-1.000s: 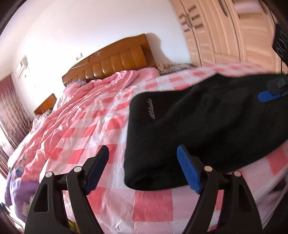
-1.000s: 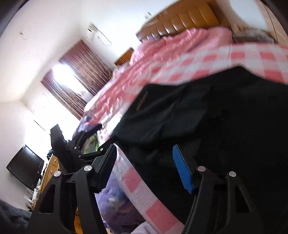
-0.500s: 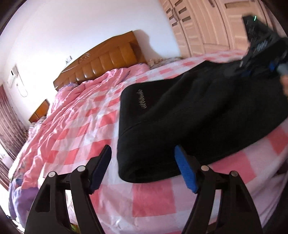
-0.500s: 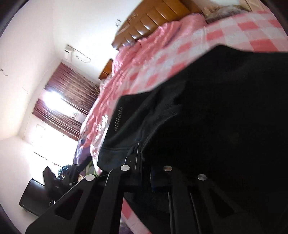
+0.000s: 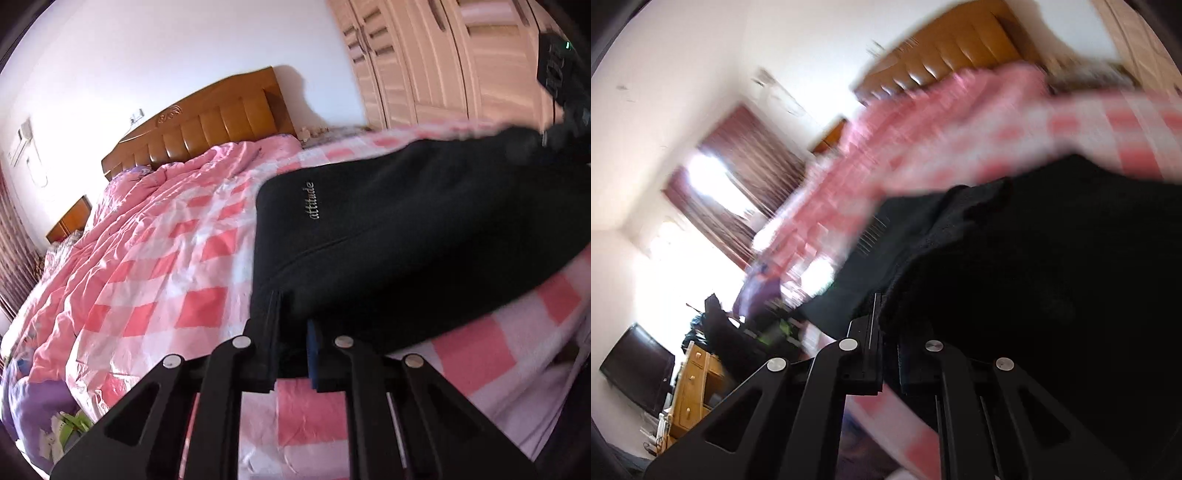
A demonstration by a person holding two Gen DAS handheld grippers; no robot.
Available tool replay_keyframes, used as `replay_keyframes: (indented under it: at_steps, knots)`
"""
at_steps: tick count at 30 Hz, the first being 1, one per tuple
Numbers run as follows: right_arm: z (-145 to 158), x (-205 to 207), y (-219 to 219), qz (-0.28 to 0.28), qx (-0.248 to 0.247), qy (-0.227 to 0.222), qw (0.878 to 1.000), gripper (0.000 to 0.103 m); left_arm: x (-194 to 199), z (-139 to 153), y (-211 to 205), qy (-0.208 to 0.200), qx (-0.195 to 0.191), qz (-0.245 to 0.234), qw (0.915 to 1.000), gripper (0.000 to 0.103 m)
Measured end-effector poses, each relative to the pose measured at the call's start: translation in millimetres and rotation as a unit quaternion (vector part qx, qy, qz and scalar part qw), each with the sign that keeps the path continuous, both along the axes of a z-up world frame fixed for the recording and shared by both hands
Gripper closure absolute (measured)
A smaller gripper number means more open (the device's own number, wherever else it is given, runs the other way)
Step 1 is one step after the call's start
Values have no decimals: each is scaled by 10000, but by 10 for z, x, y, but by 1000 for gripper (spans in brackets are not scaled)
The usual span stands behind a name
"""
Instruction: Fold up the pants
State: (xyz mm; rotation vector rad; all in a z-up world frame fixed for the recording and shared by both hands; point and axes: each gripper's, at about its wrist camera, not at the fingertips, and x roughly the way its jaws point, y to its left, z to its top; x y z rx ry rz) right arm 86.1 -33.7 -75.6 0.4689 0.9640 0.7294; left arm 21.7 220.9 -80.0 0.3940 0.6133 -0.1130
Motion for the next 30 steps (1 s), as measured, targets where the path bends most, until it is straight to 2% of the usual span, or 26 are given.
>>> replay_keyframes:
  at_steps: [2, 3, 6, 8, 9, 10, 11, 12, 13, 14, 15, 16, 17, 18, 20, 22, 26, 30]
  knots:
    - [-159, 4, -25, -19, 108, 205, 9997, 94, -17, -87, -110, -29, 407, 24, 9992, 90]
    - [-134, -25, -30, -18, 103, 162, 9998, 94, -21, -101, -139, -36, 512, 33, 9987, 90]
    - [77, -35, 0, 24, 81, -196, 9998, 94, -29, -64, -124, -5, 467, 55, 9989, 89]
    - [106, -52, 13, 25, -27, -226, 9997, 94, -36, -59, -122, 24, 472, 59, 9989, 86]
    - [58, -50, 6, 4, -74, -157, 9998, 94, -46, -67, -130, 52, 486, 37, 9988, 81]
    - [-56, -5, -3, 0, -133, 0, 9999, 92, -68, -76, -146, 66, 534, 53, 9985, 59]
    - [-128, 5, -13, 39, -141, 112, 9998, 89, -85, -73, -148, 55, 537, 78, 9985, 43]
    - [-162, 10, -21, 68, -133, 176, 9997, 84, -117, -59, -146, -4, 500, 90, 9987, 15]
    - [-131, -12, -53, 121, -136, 160, 9997, 74, -194, -19, -146, -107, 363, 58, 9993, 11]
    - [-79, -59, -96, 188, -172, 106, 9996, 63, -245, 16, -133, -140, 219, 49, 9996, 11]
    - [-29, -91, -119, 235, -174, 29, 9996, 32, -291, 54, -102, -143, 26, 59, 9999, 10]
    - [61, -159, -199, 148, -190, -171, 9996, 14, -351, 101, -41, -164, -289, 109, 9994, 7]
    - [125, -201, -284, -41, -257, -357, 9990, 9, -395, 131, 36, -185, -618, 210, 9977, 5]
    - [149, -200, -354, -143, -316, -398, 9986, 9, -413, 140, 114, -164, -912, 324, 9952, 2]
    - [104, -134, -443, -241, -296, -193, 9991, 9, -425, 126, 231, -82, -1357, 477, 9896, 2]
    - [9, -25, -491, -329, -213, 66, 9992, 9, -428, 55, 300, -18, -1609, 700, 9845, 2]
    - [-88, 158, -222, 121, -314, 240, 9991, 16, -361, -63, 309, 22, -1497, 1136, 9822, 2]
    - [-80, 305, 82, 428, -435, 299, 9977, 18, -265, -63, 265, -71, -1446, 1177, 9824, 2]
